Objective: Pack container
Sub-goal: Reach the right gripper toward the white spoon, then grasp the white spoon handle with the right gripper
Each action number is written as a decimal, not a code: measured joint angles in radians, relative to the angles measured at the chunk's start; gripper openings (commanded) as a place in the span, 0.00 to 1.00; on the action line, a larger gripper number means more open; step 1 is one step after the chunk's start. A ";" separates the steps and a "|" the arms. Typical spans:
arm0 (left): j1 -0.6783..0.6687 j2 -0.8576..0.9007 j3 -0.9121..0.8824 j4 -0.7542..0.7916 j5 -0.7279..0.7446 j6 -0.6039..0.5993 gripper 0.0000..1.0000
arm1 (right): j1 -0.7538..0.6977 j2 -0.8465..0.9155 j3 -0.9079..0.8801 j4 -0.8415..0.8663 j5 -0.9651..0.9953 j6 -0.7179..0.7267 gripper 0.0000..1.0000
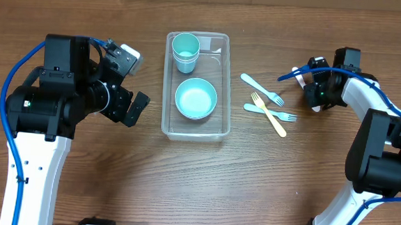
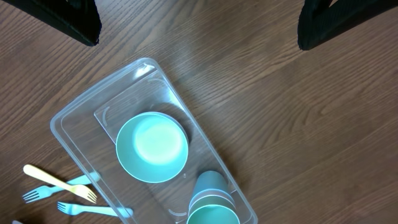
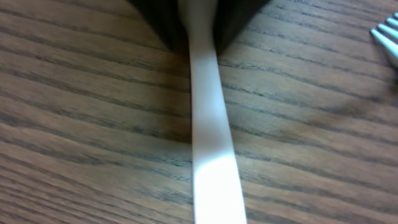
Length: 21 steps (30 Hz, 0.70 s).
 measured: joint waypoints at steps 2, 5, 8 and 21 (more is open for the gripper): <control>0.000 0.000 0.000 0.000 0.000 0.000 1.00 | 0.000 0.001 0.001 0.002 0.002 0.011 0.08; 0.000 0.000 0.000 0.000 0.000 0.000 1.00 | 0.000 0.001 0.005 0.004 0.001 0.025 0.04; 0.000 0.000 0.000 0.000 0.000 0.000 1.00 | 0.000 0.001 0.005 0.011 0.002 0.050 0.04; 0.000 0.000 0.000 0.000 0.000 0.000 1.00 | 0.000 -0.088 0.036 -0.029 -0.187 0.152 0.04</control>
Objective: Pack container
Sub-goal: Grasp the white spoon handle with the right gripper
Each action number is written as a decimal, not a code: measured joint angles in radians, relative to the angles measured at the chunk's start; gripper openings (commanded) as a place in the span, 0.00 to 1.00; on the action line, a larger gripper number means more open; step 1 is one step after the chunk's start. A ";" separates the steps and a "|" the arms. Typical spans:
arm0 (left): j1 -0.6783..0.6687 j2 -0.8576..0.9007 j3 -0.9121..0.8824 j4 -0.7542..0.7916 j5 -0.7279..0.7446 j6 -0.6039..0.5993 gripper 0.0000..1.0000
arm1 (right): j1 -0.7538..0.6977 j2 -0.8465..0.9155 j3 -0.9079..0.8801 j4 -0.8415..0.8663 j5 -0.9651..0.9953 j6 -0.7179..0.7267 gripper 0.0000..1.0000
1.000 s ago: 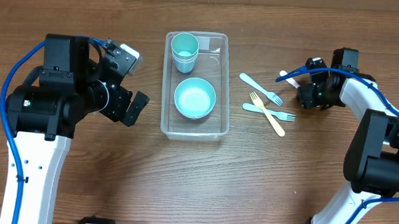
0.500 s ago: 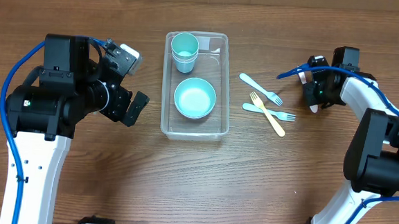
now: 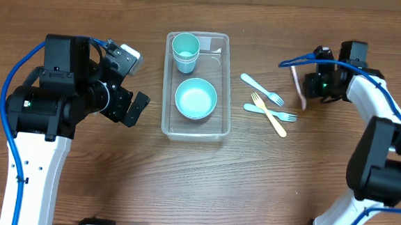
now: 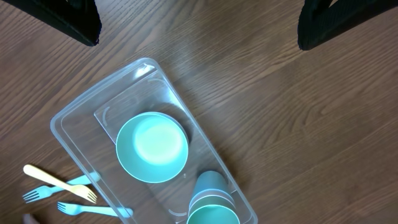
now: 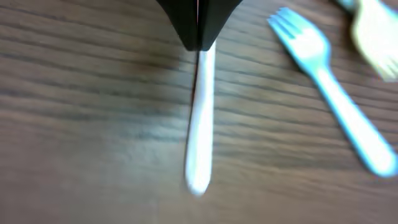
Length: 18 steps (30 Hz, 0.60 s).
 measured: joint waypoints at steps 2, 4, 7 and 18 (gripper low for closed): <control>0.000 0.000 0.000 0.000 0.000 0.000 1.00 | 0.000 -0.048 0.000 -0.014 -0.023 0.009 0.12; 0.000 0.000 0.000 0.000 0.000 0.000 1.00 | 0.000 -0.055 0.002 -0.044 -0.032 0.019 0.55; 0.000 0.000 0.000 0.000 0.000 0.000 1.00 | 0.002 -0.055 0.002 -0.104 -0.034 0.022 0.64; 0.000 0.000 0.000 0.000 0.000 0.000 1.00 | 0.146 -0.027 -0.048 -0.095 0.194 0.254 0.62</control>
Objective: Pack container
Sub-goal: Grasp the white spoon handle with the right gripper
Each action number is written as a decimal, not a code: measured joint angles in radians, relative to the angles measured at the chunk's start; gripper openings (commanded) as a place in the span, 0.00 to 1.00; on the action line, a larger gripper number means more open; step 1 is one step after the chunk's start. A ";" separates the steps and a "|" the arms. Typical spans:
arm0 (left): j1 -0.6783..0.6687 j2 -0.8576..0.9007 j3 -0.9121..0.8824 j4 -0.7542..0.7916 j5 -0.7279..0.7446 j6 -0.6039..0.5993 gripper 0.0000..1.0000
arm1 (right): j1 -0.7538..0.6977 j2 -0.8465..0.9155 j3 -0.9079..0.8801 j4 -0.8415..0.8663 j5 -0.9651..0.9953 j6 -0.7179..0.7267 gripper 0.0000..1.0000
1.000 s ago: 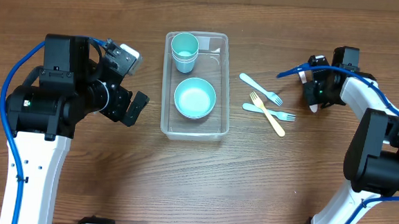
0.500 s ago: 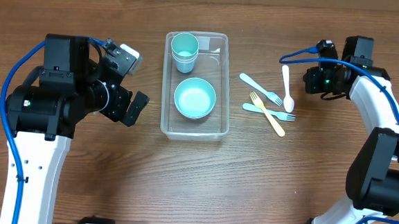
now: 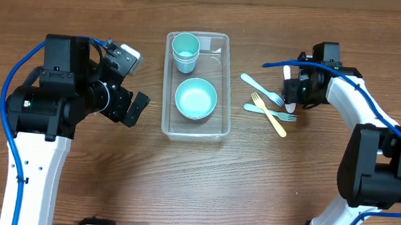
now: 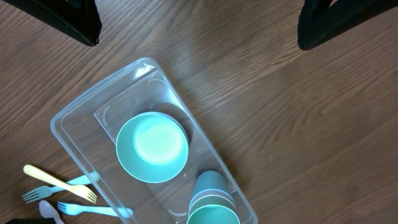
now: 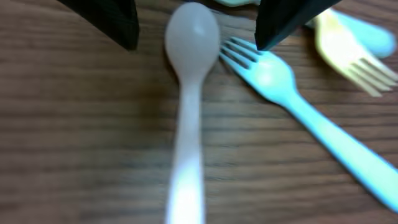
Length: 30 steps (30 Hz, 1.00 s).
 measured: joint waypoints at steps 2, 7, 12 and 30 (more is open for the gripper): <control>0.000 0.000 0.000 0.000 0.000 0.000 1.00 | -0.002 0.011 -0.024 0.003 0.048 0.038 0.61; 0.000 0.000 0.000 0.000 0.000 0.000 1.00 | -0.002 0.027 -0.058 0.033 0.077 0.061 0.60; 0.000 0.000 0.000 0.000 0.000 0.000 1.00 | 0.003 0.049 -0.057 0.063 0.087 0.079 0.57; 0.000 0.000 0.000 0.000 0.000 0.000 1.00 | 0.026 0.055 -0.055 0.060 0.156 0.150 0.04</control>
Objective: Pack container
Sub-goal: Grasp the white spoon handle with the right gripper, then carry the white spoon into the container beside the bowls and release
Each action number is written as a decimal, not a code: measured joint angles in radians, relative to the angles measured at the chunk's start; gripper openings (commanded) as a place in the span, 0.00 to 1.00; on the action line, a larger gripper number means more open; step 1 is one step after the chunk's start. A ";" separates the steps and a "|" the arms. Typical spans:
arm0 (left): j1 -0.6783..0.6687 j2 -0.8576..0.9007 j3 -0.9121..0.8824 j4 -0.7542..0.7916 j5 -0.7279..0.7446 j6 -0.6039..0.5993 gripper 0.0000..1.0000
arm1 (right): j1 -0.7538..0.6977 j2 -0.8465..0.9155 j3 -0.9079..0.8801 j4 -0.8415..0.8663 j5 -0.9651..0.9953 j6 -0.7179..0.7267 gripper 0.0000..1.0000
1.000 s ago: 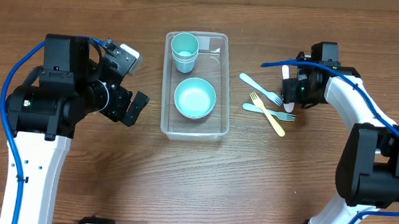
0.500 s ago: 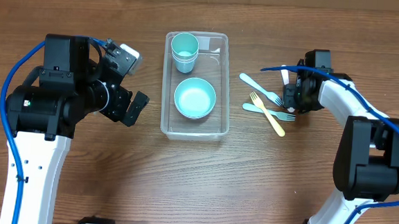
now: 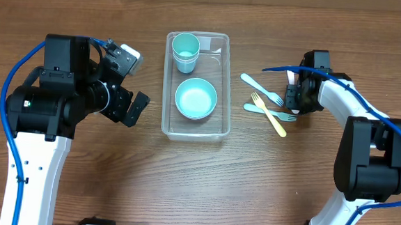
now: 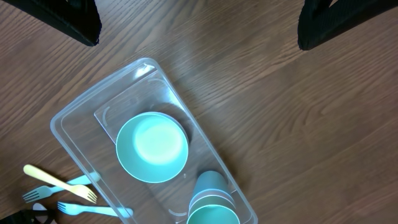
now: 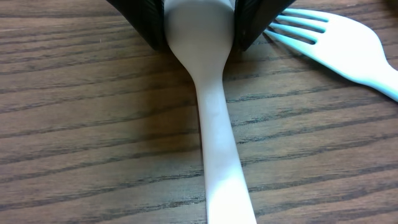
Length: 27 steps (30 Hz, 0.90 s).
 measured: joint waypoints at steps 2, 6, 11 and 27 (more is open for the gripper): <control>0.000 0.000 0.000 0.000 0.000 0.000 1.00 | 0.000 0.002 0.011 -0.016 -0.003 0.008 0.04; 0.000 0.000 0.000 0.000 0.000 0.000 1.00 | 0.000 0.018 0.097 -0.113 -0.019 0.016 0.04; 0.000 0.000 0.000 0.000 0.000 0.000 1.00 | 0.018 -0.074 0.291 -0.238 -0.094 0.031 0.04; 0.000 0.000 0.000 0.000 0.000 0.000 1.00 | 0.439 -0.235 0.293 -0.295 -0.208 0.285 0.04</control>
